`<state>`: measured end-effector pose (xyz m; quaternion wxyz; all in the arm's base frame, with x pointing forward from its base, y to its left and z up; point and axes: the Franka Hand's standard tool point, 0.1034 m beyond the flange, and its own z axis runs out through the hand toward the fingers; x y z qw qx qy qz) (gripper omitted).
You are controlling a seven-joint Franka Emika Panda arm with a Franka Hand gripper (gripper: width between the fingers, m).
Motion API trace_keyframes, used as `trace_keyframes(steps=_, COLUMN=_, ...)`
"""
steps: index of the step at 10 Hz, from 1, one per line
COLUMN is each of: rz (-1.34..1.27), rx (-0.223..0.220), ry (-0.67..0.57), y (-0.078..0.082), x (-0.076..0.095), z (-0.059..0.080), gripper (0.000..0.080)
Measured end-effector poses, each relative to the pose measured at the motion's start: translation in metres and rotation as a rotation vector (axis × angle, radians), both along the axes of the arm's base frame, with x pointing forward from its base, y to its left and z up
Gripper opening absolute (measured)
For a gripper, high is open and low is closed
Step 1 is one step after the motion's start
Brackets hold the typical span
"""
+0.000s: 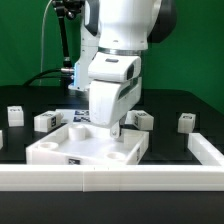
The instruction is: Assemble one leg
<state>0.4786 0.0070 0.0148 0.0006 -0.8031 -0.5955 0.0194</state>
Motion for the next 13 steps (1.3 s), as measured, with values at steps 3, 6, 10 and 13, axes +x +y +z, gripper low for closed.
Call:
trace_keyframes(steps=3, rz=0.212, rx=-0.016, ry=0.002, y=0.000, x=0.005, z=0.000, gripper=0.0058)
trace_keyframes(steps=6, rz=0.246, rx=-0.020, ry=0.003, y=0.000, x=0.005, z=0.000, gripper=0.0058)
trace_keyframes(steps=10, rz=0.295, rx=-0.015, ry=0.002, y=0.014, x=0.011, z=-0.001, gripper=0.0058)
trace_keyframes(steps=13, rz=0.301, rx=0.000, ry=-0.004, y=0.052, x=0.011, z=-0.001, gripper=0.0058)
